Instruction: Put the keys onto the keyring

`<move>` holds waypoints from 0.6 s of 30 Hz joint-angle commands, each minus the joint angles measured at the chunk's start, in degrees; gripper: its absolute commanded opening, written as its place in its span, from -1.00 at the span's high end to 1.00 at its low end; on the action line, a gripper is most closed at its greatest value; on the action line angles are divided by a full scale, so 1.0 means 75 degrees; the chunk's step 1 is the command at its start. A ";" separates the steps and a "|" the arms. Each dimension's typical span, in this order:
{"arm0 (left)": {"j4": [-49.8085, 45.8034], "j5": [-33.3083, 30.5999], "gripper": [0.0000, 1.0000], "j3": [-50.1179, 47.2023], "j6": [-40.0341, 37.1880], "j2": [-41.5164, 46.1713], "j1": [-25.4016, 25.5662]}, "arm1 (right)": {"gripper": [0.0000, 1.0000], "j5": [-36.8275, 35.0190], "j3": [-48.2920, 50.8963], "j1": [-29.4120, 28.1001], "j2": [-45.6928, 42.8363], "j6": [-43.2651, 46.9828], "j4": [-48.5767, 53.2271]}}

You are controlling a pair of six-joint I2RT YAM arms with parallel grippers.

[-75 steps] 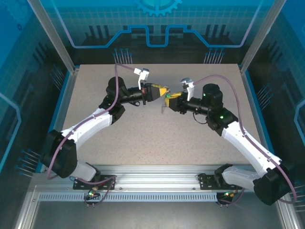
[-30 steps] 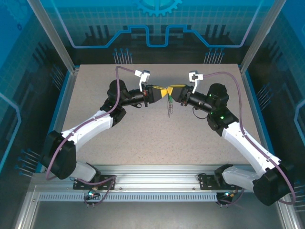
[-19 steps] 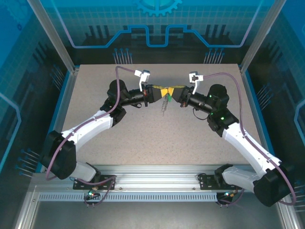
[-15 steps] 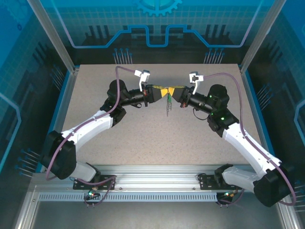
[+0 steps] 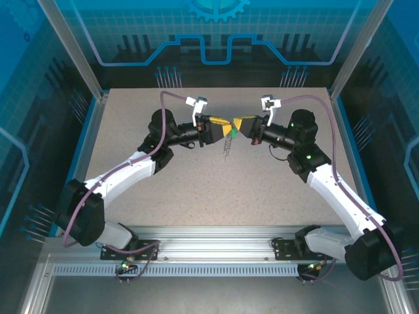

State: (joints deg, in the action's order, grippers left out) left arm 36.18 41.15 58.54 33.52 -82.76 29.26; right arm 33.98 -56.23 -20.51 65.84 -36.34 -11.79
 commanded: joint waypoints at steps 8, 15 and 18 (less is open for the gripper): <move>-0.0731 0.0112 -0.06 0.0391 -0.0660 0.0441 -0.0323 | 1.00 0.1141 -0.0816 0.0297 0.0237 0.1130 0.1103; -0.1327 0.0370 -0.10 0.0599 -0.1038 0.0349 -0.0432 | 1.00 0.1601 -0.1039 0.0309 0.0414 0.1482 0.1435; -0.1577 0.0597 -0.11 0.0741 -0.1194 0.0255 -0.0432 | 1.00 0.1708 -0.1115 0.0311 0.0471 0.1568 0.1545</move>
State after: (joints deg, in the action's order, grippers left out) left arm 26.83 42.74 61.45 27.70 -80.82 26.35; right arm 43.99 -62.19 -18.92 69.04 -26.63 -1.56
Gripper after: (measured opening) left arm 0.553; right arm 0.066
